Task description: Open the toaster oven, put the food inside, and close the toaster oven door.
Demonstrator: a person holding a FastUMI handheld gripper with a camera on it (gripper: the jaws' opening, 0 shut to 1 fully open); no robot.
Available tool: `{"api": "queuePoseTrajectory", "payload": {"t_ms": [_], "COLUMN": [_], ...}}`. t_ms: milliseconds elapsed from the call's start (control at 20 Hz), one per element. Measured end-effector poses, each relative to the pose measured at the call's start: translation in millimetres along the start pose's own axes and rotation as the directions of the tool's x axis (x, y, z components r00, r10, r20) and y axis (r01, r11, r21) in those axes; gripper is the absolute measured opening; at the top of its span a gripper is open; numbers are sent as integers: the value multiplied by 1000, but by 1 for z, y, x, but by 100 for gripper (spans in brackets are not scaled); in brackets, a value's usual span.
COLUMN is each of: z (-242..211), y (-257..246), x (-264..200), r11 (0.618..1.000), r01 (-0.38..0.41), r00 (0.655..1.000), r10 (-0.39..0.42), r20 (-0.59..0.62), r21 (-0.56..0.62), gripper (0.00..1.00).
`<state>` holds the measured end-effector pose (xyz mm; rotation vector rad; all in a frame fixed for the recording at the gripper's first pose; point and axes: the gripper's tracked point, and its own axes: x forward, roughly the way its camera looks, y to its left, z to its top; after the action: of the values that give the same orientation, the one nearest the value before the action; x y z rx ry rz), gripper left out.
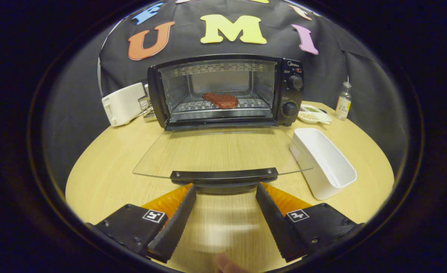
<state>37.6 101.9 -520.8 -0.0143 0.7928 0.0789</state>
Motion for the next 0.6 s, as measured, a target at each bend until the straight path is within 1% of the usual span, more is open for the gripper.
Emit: {"api": "queuePoseTrajectory", "payload": {"t_ms": [100, 200, 450, 600], "z": [0, 5, 5, 10], "y": [0, 0, 0, 1], "x": [-2, -3, -4, -6], "r11": [1000, 1000, 1000, 1000], "r01": [1, -1, -2, -3], "r00": [1000, 1000, 999, 998], "r10": [-1, 2, 2, 3], "r20": [1, 25, 33, 60], "r21": [-13, -6, 0, 1], "gripper": [100, 100, 100, 100]}}
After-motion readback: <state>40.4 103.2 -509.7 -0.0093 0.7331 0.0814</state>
